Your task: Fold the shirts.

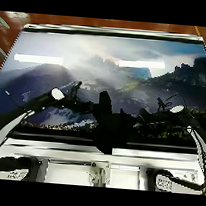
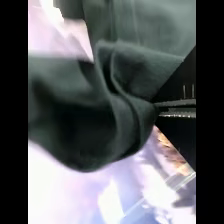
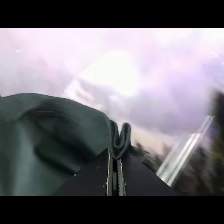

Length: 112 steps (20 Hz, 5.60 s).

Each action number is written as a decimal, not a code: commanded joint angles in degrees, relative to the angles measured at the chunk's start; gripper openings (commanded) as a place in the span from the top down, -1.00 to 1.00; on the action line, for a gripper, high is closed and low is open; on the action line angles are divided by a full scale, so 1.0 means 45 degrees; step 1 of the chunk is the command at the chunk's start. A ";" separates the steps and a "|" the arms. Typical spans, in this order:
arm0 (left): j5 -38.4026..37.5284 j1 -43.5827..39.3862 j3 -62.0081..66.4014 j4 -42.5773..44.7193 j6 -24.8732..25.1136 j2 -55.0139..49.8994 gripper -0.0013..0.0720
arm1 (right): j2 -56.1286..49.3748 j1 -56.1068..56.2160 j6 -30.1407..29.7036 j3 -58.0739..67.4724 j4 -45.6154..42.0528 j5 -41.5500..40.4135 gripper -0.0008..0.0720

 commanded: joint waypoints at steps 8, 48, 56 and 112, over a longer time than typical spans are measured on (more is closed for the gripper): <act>-0.1758 0.1841 0.8621 0.5887 0.0437 0.4760 0.84 | 0.5965 0.0165 -0.3259 0.7990 -0.0063 -0.1418 0.83; -0.0389 0.3036 -0.4070 0.8000 -0.3662 0.6732 0.84 | -0.1967 -0.1375 0.0976 1.1118 -0.3385 0.6586 -0.80; -0.0631 0.3036 -0.4070 0.8000 -0.3614 0.6732 0.84 | 0.2749 -0.2973 0.0869 0.1103 -0.3084 0.5756 -0.90; -0.0821 0.4833 -0.0355 1.0146 -0.3109 0.2754 0.84 | -0.3842 0.1564 0.5032 1.1628 -0.4925 -0.2657 0.83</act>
